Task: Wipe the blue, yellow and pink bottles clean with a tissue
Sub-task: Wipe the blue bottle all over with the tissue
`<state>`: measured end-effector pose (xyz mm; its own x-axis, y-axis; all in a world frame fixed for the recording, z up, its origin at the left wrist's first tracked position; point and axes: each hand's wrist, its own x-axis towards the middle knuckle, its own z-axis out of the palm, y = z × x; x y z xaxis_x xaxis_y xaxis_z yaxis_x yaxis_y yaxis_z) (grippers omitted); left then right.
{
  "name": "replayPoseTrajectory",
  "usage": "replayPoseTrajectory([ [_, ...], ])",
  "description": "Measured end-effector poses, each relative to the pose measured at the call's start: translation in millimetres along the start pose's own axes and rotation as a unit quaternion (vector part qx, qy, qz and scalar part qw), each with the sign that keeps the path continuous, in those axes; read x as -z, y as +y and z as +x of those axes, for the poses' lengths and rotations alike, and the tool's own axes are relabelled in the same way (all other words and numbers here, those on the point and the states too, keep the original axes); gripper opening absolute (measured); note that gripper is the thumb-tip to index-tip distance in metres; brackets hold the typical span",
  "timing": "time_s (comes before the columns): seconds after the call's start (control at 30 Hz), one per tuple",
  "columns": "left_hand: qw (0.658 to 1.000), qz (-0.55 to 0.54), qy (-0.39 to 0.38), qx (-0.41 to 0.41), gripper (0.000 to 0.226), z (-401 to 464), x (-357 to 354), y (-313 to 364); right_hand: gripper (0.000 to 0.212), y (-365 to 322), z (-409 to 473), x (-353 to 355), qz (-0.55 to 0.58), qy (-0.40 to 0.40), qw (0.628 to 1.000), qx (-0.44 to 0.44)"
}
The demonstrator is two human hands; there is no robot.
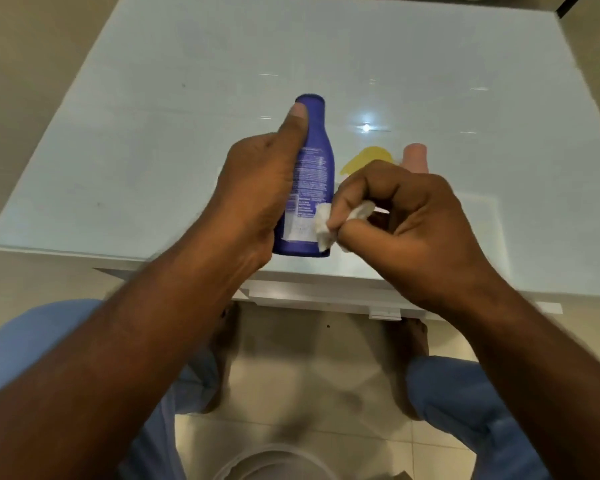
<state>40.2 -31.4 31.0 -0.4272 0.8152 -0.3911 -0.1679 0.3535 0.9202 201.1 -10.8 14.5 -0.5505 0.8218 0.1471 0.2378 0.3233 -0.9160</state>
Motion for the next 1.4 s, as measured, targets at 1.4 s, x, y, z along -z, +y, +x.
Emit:
replayPoseTrajectory([
  [1.4, 0.995, 0.018, -0.090, -0.030, 0.034, -10, -15, -7, 0.012, 4, 11, 3, 0.007, 0.203, 0.979, 0.031],
])
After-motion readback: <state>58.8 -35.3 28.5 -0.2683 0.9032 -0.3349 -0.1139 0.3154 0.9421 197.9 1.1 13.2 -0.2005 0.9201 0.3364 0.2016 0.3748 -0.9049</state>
